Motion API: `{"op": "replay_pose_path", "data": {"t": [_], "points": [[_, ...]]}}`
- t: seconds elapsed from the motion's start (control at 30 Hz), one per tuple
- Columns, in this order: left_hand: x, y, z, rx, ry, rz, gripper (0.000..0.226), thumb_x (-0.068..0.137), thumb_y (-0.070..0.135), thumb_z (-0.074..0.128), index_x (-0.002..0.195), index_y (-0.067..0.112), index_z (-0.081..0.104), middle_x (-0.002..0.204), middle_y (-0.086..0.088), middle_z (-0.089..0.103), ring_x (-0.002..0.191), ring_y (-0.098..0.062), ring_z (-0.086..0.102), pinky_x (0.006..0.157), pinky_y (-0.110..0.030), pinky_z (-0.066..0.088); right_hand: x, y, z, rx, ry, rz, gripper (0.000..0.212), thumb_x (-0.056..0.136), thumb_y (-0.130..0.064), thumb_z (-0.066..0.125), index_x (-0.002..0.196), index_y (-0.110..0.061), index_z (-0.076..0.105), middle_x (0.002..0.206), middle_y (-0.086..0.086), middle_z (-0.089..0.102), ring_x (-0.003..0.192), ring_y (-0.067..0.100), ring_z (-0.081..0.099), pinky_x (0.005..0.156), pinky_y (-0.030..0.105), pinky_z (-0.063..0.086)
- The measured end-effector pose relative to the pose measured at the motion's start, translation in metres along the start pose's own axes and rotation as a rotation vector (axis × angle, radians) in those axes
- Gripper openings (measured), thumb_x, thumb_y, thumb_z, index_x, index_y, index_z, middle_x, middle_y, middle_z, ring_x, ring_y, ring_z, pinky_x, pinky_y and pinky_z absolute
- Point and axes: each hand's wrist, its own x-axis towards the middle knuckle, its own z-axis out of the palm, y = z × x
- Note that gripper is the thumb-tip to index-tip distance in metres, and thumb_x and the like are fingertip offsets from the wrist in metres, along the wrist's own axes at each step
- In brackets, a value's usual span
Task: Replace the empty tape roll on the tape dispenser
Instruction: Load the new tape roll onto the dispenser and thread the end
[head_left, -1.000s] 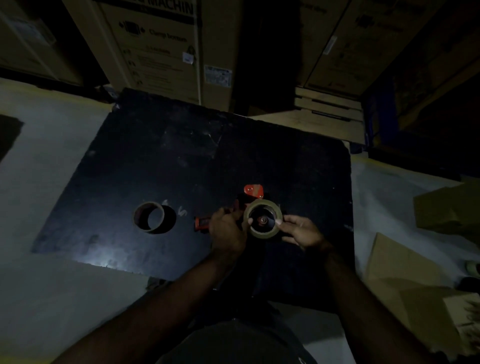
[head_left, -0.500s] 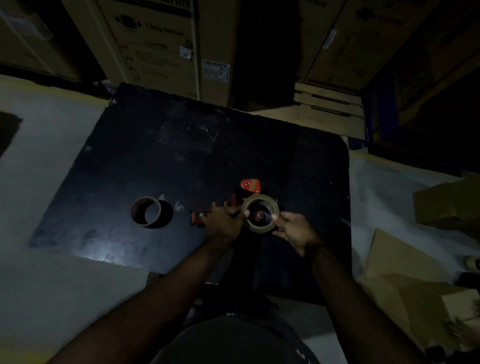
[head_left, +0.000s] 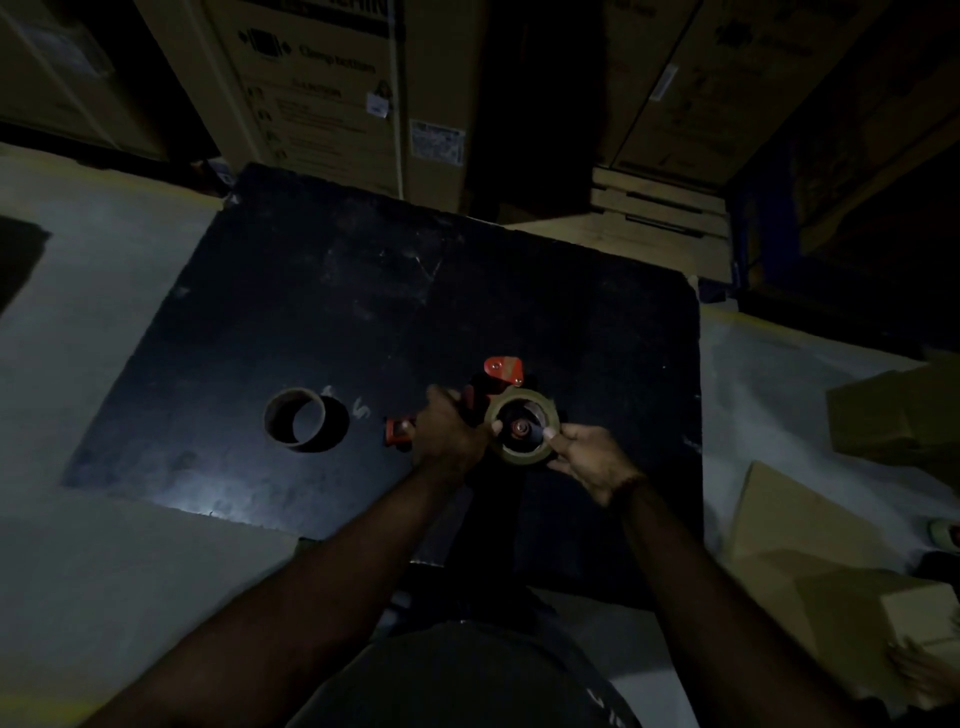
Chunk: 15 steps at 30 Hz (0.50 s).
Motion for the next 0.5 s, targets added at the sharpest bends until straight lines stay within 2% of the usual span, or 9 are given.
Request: {"op": "replay_pose_path", "data": {"t": [0.07, 0.17, 0.27, 0.37, 0.5], "points": [[-0.002, 0.001, 0.001, -0.017, 0.027, -0.006, 0.077, 0.066, 0.035, 0.095, 0.120, 0.007, 0.048, 0.112, -0.008, 0.067, 0.099, -0.025, 0.065, 0.086, -0.035, 0.054, -0.001, -0.001, -0.002, -0.027, -0.001, 0.009, 0.031, 0.104, -0.020, 0.059, 0.128, -0.002, 0.067, 0.130, 0.011, 0.068, 0.122, 0.024, 0.061, 0.097, 0.035, 0.051], [-0.001, -0.006, 0.006, -0.027, 0.049, 0.011, 0.093, 0.054, 0.059, 0.086, 0.121, 0.005, 0.050, 0.115, -0.012, 0.070, 0.104, -0.031, 0.069, 0.089, -0.043, 0.058, 0.000, 0.000, -0.003, -0.026, -0.008, 0.040, 0.034, 0.103, -0.024, 0.060, 0.131, -0.006, 0.065, 0.129, 0.008, 0.068, 0.122, 0.023, 0.059, 0.097, 0.036, 0.050], [0.007, -0.012, 0.009, 0.038, 0.032, -0.001, 0.092, 0.053, 0.063, 0.083, 0.122, 0.010, 0.053, 0.116, -0.011, 0.071, 0.108, -0.033, 0.068, 0.097, -0.050, 0.054, 0.001, 0.000, -0.002, -0.027, -0.002, 0.053, 0.032, 0.103, -0.025, 0.060, 0.130, -0.009, 0.066, 0.121, 0.005, 0.070, 0.118, 0.023, 0.062, 0.095, 0.035, 0.050], [0.019, -0.018, 0.012, 0.115, 0.046, 0.014, 0.105, 0.042, 0.080, 0.067, 0.124, 0.017, 0.054, 0.115, -0.005, 0.073, 0.111, -0.030, 0.069, 0.105, -0.057, 0.048, 0.003, 0.001, -0.001, -0.025, 0.007, 0.077, 0.034, 0.103, -0.027, 0.061, 0.132, -0.010, 0.065, 0.121, 0.005, 0.071, 0.114, 0.021, 0.064, 0.092, 0.033, 0.050], [0.022, -0.017, 0.011, 0.170, 0.028, -0.021, 0.100, 0.040, 0.080, 0.065, 0.125, 0.026, 0.057, 0.113, 0.000, 0.074, 0.109, -0.027, 0.070, 0.105, -0.056, 0.048, 0.006, 0.004, -0.002, -0.030, 0.014, 0.104, 0.045, 0.100, -0.032, 0.064, 0.140, -0.012, 0.061, 0.126, 0.004, 0.069, 0.107, 0.017, 0.062, 0.078, 0.027, 0.052]]}}
